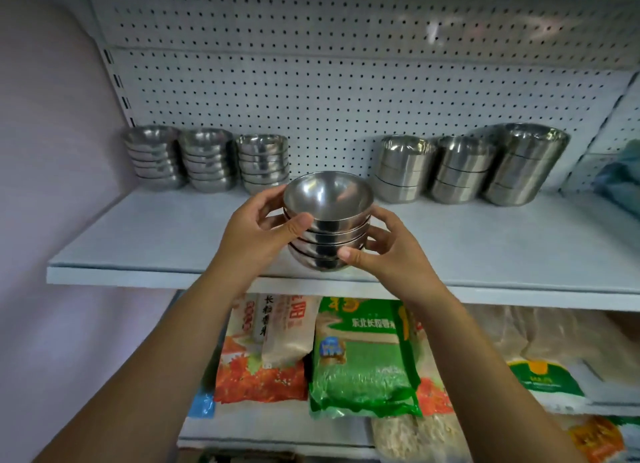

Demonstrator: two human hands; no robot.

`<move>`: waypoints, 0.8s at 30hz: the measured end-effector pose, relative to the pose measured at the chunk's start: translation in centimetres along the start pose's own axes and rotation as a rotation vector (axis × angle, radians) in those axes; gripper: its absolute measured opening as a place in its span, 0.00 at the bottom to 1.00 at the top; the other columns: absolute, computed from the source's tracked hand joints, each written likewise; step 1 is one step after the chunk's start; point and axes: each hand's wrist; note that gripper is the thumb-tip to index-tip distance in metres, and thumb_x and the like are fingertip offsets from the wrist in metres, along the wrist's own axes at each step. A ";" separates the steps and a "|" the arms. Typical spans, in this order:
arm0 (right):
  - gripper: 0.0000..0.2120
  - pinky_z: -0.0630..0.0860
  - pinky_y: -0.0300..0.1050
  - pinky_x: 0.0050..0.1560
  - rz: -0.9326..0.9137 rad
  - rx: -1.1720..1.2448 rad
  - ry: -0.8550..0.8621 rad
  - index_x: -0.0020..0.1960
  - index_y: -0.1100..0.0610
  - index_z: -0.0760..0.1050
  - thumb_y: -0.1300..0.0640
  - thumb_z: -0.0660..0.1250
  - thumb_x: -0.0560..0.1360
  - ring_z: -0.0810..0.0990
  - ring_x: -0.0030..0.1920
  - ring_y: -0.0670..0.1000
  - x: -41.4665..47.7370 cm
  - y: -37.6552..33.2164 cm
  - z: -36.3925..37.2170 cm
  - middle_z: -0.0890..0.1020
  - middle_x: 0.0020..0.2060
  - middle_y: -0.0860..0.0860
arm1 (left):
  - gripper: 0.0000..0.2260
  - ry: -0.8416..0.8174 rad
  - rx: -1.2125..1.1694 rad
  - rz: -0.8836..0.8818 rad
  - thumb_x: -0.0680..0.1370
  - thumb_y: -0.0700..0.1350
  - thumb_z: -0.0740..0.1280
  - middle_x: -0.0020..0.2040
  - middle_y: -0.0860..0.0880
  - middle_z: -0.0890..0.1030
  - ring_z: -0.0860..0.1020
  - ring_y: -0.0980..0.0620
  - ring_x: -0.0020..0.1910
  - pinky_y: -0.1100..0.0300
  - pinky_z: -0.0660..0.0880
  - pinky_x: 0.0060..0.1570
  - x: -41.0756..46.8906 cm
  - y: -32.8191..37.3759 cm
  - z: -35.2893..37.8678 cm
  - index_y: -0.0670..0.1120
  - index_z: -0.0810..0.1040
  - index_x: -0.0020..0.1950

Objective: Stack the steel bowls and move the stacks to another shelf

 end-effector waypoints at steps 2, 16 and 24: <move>0.46 0.78 0.59 0.68 0.014 -0.001 -0.026 0.75 0.44 0.68 0.48 0.86 0.62 0.82 0.64 0.50 3.3 0.7 -0.8 0.83 0.64 0.51 | 0.31 0.009 -0.008 -0.014 0.65 0.53 0.77 0.62 0.55 0.83 0.82 0.55 0.60 0.51 0.79 0.63 3.0 -1.1 0.7 0.51 0.77 0.68; 0.41 0.82 0.54 0.62 0.035 0.031 -0.132 0.73 0.45 0.71 0.53 0.85 0.65 0.84 0.60 0.52 17.1 7.4 -2.6 0.85 0.60 0.51 | 0.22 0.085 -0.032 -0.093 0.70 0.47 0.78 0.58 0.56 0.84 0.83 0.60 0.55 0.65 0.80 0.49 14.3 -8.3 3.0 0.56 0.78 0.62; 0.38 0.80 0.51 0.64 0.011 0.018 -0.178 0.72 0.45 0.72 0.56 0.84 0.67 0.84 0.61 0.51 21.2 9.0 -3.3 0.84 0.61 0.51 | 0.30 0.112 -0.031 -0.090 0.65 0.53 0.78 0.60 0.54 0.84 0.82 0.61 0.58 0.63 0.80 0.54 17.4 -10.2 3.2 0.52 0.78 0.67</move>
Point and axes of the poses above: each hand's wrist, its own x-axis towards the middle knuckle, its own z-axis out of the palm, y = z × x
